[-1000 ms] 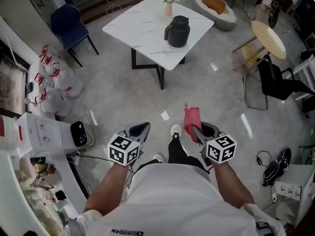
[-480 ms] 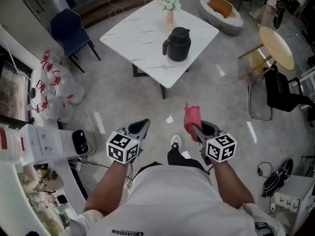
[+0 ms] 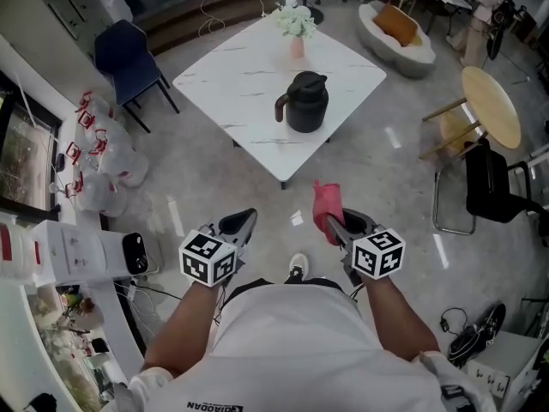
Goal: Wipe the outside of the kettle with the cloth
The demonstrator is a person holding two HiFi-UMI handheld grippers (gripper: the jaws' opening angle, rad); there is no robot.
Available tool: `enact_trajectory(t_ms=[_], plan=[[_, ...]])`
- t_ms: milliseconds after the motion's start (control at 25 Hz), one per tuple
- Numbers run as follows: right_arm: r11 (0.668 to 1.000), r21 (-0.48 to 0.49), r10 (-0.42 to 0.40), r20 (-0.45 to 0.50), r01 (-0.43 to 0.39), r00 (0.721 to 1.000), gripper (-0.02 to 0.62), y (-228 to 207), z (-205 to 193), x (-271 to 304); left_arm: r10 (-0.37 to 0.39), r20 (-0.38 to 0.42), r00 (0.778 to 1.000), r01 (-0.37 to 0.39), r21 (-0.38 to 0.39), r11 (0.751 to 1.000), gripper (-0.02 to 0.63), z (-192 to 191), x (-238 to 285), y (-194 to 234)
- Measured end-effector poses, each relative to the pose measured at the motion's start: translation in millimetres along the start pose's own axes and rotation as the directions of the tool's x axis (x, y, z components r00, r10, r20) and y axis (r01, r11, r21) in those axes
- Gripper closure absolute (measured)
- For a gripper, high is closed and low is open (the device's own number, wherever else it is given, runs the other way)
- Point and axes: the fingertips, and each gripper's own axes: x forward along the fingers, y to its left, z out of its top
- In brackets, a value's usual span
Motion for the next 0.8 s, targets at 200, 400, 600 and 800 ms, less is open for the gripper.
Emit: enact_trajectory(t_ms=[200,400,600,800], plan=[[1.0,-0.012,0.025,-0.029,-0.025,0.999,0.491,-22.5,5.8,10.9,0.04,0.021,0.999,-0.039,-0.033,0.999,0.606,11.6,10.3,8.4],[0.999,0.011,0.042,-0.03,-0.042,0.999,0.491,-32.9,10.2,19.5,0.055,-0.022,0.998,-0.056,-0.05,0.997,0.606,-1.2,16.0,13.4],[0.999,0.026,0.048,-0.037,-0.047,0.998,0.491,-38.5,11.3,31.1,0.042,-0.039,0.998,-0.043,-0.042,0.998,0.606,0.2,28.4,23.0],[0.999,0.022,0.037,-0.024,-0.036,0.999,0.491,-44.4,25.6,42.4,0.004,-0.021,1.0,-0.004,-0.018,1.0,0.606,19.6,52.7,38.5]])
